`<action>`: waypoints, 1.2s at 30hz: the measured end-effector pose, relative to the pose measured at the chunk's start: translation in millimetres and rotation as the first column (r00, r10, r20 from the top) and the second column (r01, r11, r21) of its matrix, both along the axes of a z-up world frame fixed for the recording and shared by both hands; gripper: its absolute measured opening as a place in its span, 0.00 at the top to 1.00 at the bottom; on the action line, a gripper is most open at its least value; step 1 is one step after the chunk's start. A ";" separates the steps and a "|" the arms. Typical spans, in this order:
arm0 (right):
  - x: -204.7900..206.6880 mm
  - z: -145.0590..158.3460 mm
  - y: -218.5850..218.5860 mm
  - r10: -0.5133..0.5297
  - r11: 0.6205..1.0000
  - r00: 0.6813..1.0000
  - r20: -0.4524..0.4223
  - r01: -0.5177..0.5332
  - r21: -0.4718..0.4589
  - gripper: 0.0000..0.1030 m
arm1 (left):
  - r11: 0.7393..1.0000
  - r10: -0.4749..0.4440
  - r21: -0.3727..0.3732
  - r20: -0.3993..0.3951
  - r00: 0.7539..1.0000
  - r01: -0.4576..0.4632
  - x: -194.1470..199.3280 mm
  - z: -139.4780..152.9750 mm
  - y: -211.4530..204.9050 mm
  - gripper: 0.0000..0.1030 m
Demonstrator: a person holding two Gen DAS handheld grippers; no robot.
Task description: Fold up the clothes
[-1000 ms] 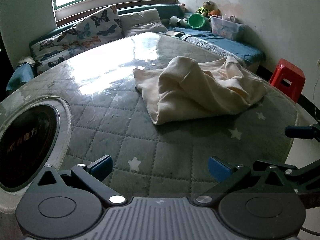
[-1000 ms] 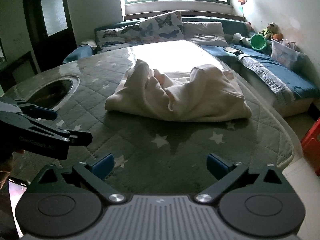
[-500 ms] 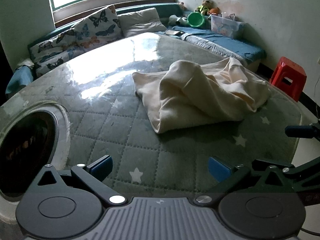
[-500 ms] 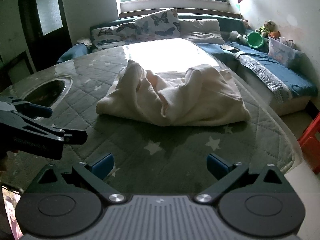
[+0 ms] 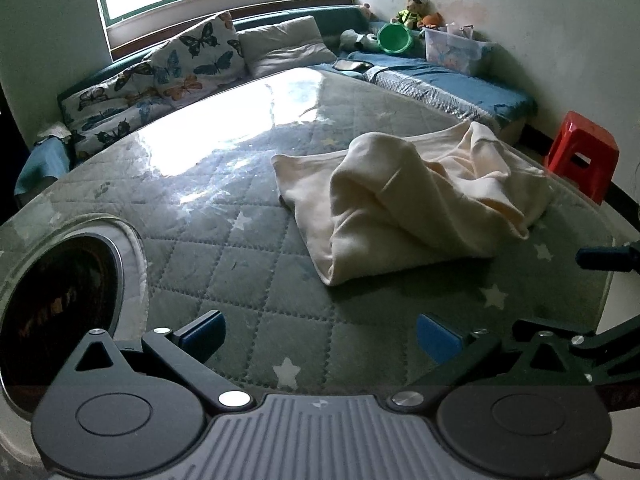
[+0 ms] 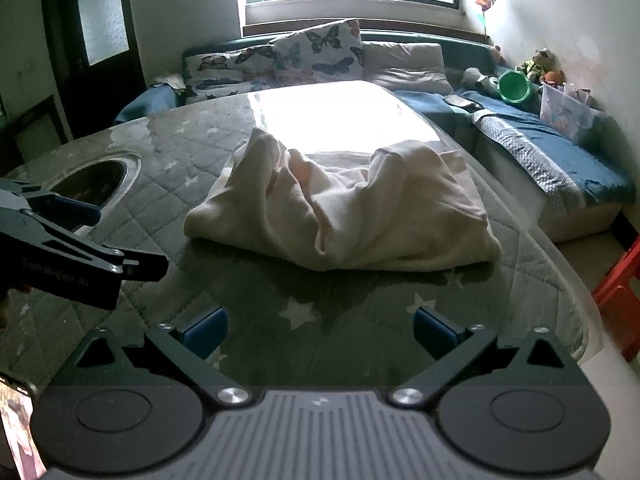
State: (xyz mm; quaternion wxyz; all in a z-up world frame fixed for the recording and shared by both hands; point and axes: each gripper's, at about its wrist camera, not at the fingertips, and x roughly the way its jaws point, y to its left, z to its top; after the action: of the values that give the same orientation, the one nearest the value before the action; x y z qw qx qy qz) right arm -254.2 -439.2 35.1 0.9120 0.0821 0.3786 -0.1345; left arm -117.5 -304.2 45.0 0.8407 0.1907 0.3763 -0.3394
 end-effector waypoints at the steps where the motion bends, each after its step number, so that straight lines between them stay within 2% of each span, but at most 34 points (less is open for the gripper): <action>1: 1.1 0.4 -0.8 0.001 1.000 1.000 0.001 -0.001 0.001 0.02 | 1.000 0.000 0.000 0.002 1.000 0.000 0.6 0.5 -0.4 0.00; 36: 15.9 16.0 -13.0 0.017 0.999 1.000 0.025 -0.016 -0.032 0.02 | 0.999 -0.041 -0.019 0.009 0.999 0.041 14.3 9.9 -22.2 0.00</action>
State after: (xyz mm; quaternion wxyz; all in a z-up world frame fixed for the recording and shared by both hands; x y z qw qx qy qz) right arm -238.3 -452.2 51.1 0.9189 0.0661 0.3658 -0.1322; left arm -103.2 -326.4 54.9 0.8369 0.1917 0.3656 -0.3594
